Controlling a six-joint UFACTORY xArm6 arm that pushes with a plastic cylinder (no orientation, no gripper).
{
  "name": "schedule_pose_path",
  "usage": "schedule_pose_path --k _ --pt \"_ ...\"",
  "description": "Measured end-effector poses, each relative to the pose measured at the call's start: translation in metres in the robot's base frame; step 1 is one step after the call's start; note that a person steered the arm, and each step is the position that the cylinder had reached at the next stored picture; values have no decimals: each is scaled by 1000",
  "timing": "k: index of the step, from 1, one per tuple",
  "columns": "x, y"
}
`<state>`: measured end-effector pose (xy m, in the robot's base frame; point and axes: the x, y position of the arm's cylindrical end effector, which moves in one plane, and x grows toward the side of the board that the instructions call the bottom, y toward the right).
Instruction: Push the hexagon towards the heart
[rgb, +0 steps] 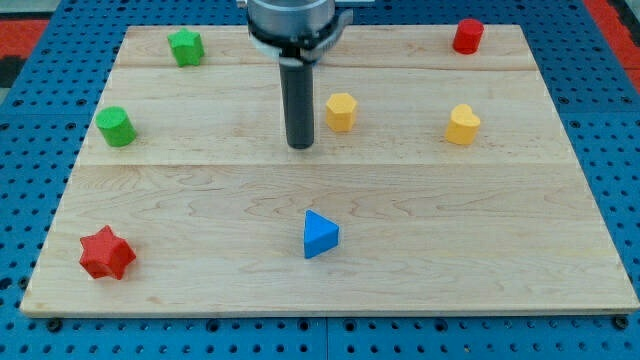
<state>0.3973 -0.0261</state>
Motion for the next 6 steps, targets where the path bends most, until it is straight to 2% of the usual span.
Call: schedule_pose_path --k 1,2,3,5,6 --pt "-21 3" --pt "-56 30" --pt "3 100" --pt "-74 62" --pt "-98 128"
